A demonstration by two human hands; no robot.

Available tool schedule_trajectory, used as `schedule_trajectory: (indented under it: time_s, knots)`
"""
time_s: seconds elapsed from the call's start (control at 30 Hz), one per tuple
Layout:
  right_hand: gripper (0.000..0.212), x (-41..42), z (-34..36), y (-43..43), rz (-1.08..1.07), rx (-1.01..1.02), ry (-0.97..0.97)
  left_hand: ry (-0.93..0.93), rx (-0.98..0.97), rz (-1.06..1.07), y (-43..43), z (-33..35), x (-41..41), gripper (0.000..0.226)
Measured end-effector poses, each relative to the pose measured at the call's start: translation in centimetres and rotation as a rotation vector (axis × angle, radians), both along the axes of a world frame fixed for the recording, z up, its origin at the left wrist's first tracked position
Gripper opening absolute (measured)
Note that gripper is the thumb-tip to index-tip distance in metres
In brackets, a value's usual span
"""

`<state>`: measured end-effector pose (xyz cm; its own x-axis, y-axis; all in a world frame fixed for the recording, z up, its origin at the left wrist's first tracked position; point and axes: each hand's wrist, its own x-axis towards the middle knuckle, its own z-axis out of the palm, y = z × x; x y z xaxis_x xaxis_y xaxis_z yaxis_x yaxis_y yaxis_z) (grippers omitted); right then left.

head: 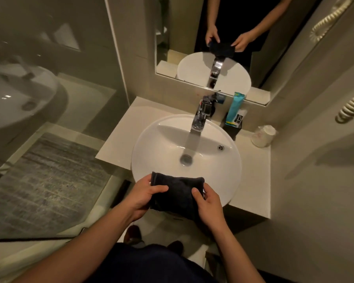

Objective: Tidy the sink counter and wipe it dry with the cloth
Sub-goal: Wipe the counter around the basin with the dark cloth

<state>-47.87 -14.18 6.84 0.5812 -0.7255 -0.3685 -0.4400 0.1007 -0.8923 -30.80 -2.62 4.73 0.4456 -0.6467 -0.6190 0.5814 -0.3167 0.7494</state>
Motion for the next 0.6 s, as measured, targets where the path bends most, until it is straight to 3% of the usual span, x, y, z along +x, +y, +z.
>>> schedule_trajectory:
  time_s: [0.33, 0.6]
  knots:
    - [0.030, -0.7, -2.8, 3.6, -0.080, 0.124, 0.079, -0.239, 0.116, -0.139, 1.7, -1.4, 0.1, 0.039]
    - [0.035, 0.4, -4.5, 5.1, -0.093, -0.025, 0.343, -0.440, 0.244, -0.253, 2.3, -2.9, 0.7, 0.028]
